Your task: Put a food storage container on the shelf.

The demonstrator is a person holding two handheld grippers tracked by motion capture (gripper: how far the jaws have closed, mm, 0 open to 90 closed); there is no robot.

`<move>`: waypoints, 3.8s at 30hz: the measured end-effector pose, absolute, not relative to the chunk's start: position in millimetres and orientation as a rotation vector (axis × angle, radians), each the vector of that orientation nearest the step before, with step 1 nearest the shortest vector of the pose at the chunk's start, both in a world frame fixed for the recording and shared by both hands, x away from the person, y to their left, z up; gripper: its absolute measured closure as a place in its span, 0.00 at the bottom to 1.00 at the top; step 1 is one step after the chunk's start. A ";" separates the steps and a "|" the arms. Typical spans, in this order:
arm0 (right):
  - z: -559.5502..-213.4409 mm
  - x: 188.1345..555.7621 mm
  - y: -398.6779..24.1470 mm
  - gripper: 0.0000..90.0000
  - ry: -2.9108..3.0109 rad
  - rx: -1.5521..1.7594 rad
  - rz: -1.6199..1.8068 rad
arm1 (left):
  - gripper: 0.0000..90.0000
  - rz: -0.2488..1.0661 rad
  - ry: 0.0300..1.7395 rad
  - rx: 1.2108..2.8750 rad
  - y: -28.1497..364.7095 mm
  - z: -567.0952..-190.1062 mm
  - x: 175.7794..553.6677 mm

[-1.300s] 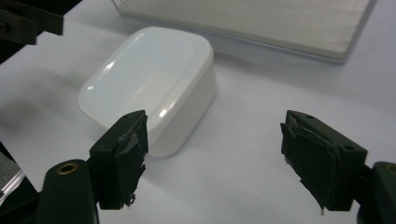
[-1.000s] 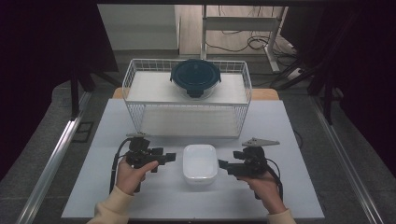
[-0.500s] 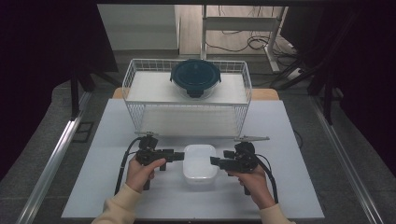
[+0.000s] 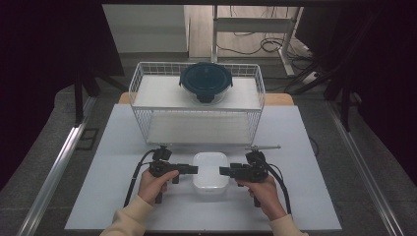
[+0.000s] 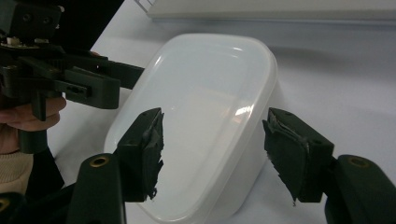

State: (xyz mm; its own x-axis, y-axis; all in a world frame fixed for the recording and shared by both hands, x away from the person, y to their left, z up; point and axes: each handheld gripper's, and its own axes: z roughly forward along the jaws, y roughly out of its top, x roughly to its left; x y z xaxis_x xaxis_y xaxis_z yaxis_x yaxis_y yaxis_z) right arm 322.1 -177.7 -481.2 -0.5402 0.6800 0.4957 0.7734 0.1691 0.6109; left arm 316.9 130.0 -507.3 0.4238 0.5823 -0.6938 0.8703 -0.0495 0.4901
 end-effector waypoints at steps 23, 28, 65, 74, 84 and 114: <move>-488.0 320.9 -193.7 0.79 -2.112 -1.506 -1.284 | 0.80 -0.445 1.264 1.683 132.6 -506.5 309.2; -483.7 318.1 -196.7 0.84 -2.107 -1.481 -1.310 | 0.84 -0.425 1.253 1.686 133.7 -501.7 305.5; -426.4 297.5 -190.9 0.89 -2.239 -1.349 -1.528 | 0.88 -0.206 1.122 1.701 142.4 -437.2 283.5; -388.4 311.1 -179.9 0.89 -2.257 -1.292 -1.612 | 0.88 -0.140 1.082 1.696 153.9 -391.5 293.3; -343.8 322.4 -174.1 0.89 -2.272 -1.261 -1.682 | 0.88 -0.091 1.042 1.696 159.1 -347.3 305.1; -226.1 363.1 -159.4 0.89 -2.304 -1.211 -1.755 | 0.88 -0.043 0.973 1.687 176.9 -234.6 353.0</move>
State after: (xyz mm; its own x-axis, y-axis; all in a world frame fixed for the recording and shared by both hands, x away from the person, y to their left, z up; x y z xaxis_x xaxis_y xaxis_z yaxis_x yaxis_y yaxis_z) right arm 363.1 -159.4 -226.1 -0.7023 0.5653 0.4328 0.5676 0.0776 0.8197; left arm 353.0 176.9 -234.6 0.6577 0.5714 -0.4909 0.6126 -0.0264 0.7899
